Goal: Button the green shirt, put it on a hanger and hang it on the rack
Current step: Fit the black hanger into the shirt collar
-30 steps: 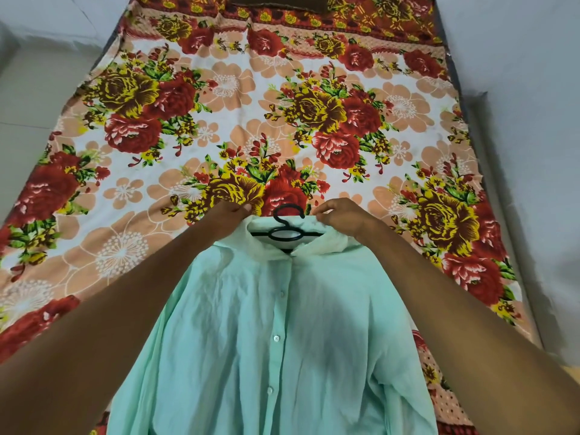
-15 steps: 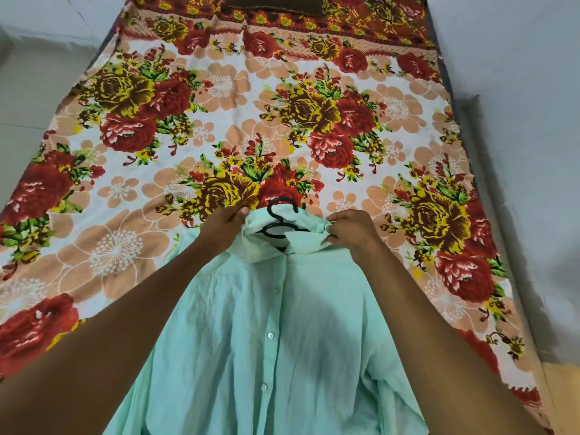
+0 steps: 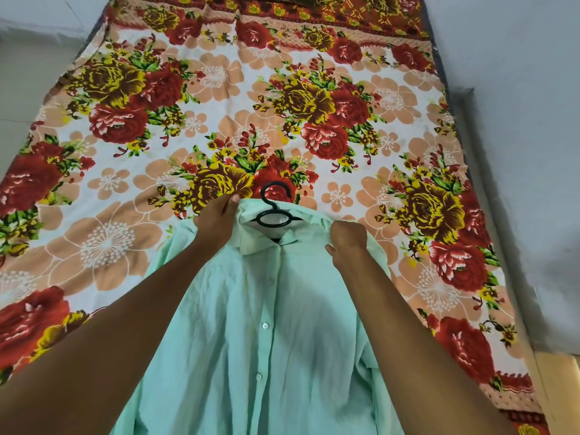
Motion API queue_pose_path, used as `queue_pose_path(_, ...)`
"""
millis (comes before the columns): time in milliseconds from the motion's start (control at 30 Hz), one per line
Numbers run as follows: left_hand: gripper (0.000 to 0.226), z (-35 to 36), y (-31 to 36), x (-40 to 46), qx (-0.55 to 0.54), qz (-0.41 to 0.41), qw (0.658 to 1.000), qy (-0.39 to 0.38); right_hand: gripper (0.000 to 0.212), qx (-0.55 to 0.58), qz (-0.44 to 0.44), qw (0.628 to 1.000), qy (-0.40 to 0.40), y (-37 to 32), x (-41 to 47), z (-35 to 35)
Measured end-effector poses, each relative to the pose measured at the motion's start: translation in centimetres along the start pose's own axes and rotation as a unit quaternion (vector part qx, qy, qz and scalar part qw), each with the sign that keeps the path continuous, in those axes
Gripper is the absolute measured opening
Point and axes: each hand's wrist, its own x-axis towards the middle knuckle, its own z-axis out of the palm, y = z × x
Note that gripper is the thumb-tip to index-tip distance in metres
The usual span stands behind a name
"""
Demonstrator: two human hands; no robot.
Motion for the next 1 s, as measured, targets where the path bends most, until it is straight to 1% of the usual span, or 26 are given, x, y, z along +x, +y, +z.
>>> queue_pose_path(67,0.039,0.1,-0.1,0.0,-0.001,0.004,1.0,0.002,0.015,0.051,0.013,0.999,-0.013,-0.4,0.0,0.0)
queue_pose_path(100,0.039,0.1,-0.1,0.0,-0.001,0.003,1.0,0.004,0.016,0.074,0.022,0.997,-0.025,-0.7,-0.2,0.0)
queue_pose_path(167,0.039,0.2,-0.3,0.0,-0.004,-0.001,1.0,0.009,0.027,0.097,0.044,0.994,-0.034,-1.1,-0.1,-0.3)
queue_pose_path(367,0.041,0.2,-0.4,0.0,-0.007,0.0,1.0,0.018,0.043,0.025,0.073,0.997,-0.027,-0.3,0.1,-1.2)
queue_pose_path(467,0.043,0.3,-0.7,0.2,-0.02,-0.001,1.0,0.022,0.04,0.049,0.076,0.996,-0.006,0.4,0.2,-1.2)
queue_pose_path(533,0.043,0.4,-0.9,0.3,-0.034,-0.008,0.999,0.021,0.035,0.052,0.052,0.997,-0.002,0.6,0.4,-1.1)
queue_pose_path(600,0.045,0.4,-0.9,0.4,-0.038,-0.009,0.999,0.021,0.015,0.053,0.008,0.998,-0.027,0.5,0.1,-1.0)
queue_pose_path(633,0.046,0.4,-0.9,0.5,-0.037,-0.008,0.999,0.021,0.014,0.064,-0.011,0.997,-0.05,0.4,0.0,-0.9)
queue_pose_path(700,0.047,0.5,-1.0,0.5,-0.039,-0.012,0.999,0.019,0.018,0.113,-0.025,0.988,-0.102,0.3,-0.2,-0.8)
queue_pose_path(767,0.047,0.6,-1.1,0.6,-0.045,-0.018,0.999,0.016,0.025,0.173,0.005,0.975,-0.138,0.1,-0.3,-0.8)
queue_pose_path(800,0.047,0.6,-1.2,0.6,-0.049,-0.019,0.999,0.016,0.029,0.18,0.024,0.973,-0.143,0.1,-0.1,-0.8)
queue_pose_path(833,0.046,0.6,-1.2,0.6,-0.053,-0.02,0.998,0.015,0.032,0.168,0.037,0.975,-0.142,0.2,0.1,-0.9)
queue_pose_path(933,0.043,0.6,-0.9,0.6,-0.067,-0.014,0.998,0.011,0.045,0.077,0.051,0.987,-0.131,0.2,0.4,-1.5)
queue_pose_path(1000,0.044,0.6,-0.9,0.6,-0.069,-0.012,0.997,0.013,0.045,0.033,0.069,0.99,-0.116,0.4,0.5,-1.8)
